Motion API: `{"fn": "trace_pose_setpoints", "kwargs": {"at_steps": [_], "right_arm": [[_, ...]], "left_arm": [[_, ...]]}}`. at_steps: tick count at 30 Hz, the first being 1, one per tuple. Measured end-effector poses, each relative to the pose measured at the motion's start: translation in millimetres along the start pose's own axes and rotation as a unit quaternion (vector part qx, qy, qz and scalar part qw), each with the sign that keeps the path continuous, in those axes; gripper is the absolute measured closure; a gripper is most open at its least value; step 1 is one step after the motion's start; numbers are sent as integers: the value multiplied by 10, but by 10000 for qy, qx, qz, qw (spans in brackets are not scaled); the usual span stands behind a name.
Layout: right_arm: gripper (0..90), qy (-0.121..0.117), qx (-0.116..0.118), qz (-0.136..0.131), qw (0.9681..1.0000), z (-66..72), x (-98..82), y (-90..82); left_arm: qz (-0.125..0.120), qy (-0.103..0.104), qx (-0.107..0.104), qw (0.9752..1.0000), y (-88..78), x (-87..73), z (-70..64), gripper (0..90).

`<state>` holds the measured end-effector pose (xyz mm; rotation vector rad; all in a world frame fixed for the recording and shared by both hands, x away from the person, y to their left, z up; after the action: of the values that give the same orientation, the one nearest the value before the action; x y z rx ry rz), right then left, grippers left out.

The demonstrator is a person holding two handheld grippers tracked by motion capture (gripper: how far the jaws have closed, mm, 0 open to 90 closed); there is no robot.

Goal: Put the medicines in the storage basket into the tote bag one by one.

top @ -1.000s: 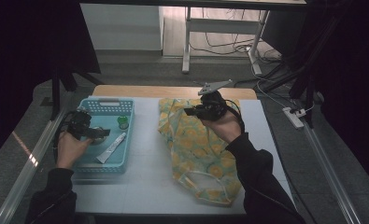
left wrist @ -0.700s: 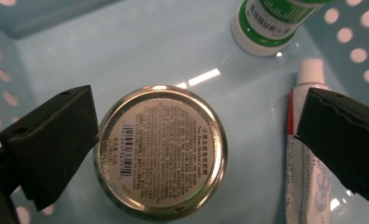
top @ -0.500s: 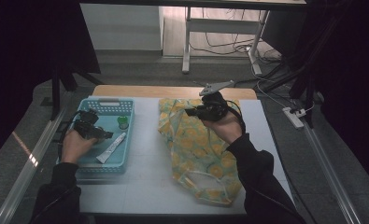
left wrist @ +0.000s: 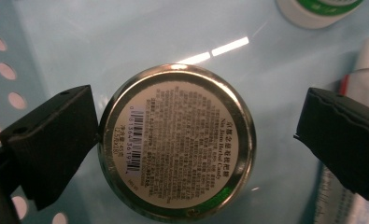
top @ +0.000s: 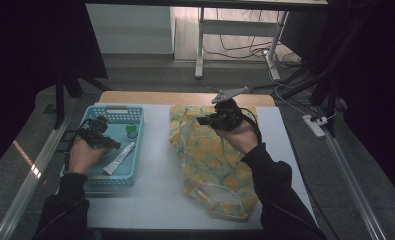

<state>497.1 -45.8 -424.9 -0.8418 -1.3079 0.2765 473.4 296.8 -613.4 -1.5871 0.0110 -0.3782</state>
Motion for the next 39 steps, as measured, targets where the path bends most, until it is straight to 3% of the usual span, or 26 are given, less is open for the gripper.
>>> {"fn": "trace_pose_setpoints", "kwargs": {"at_steps": [3,6,9,12,15,25,29,31,35,39], "right_arm": [[900,5,-2,-5,10000,-9,-5,-3],[900,15,3,-19,10000,-13,-9,-5],[900,6,5,-20,10000,-9,-8,-5],[900,-2,3,-24,10000,-6,-5,-2],[900,-4,2,-25,10000,-6,-5,-1],[900,21,-8,-42,10000,-20,-13,-6],[900,39,-9,-44,10000,-32,-17,-7],[900,47,-15,-33,10000,-36,-19,-2],[900,40,-10,-31,10000,-37,-18,7],[900,40,-11,-26,10000,-38,-20,15]], "left_arm": [[85,-31,-98,9999,12,-25,-16,0],[99,-109,-338,9993,5,-34,-58,4],[247,-63,-603,9979,34,-75,-117,47],[311,49,-438,9985,48,-98,-119,77],[246,72,-461,9986,11,-103,-112,203],[282,57,-439,9986,2,-107,-109,210],[62,-31,-683,9976,-77,-69,-121,210],[-46,3,-705,9975,-134,-52,-131,211],[-300,132,-759,9966,-279,-21,-184,210],[-581,362,-836,9941,-459,-8,-274,210]]}}
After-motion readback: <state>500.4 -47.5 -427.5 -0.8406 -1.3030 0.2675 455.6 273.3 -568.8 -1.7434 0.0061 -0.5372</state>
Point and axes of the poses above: each handheld gripper's, and its own axes: y roughly forward along the jaws, x roughly out of its top, z roughly to its left, the point moved 10 cm from there along y, roughly forward along the jaws, and after that the axes turned 6 degrees about z, right-handed, at the moved point
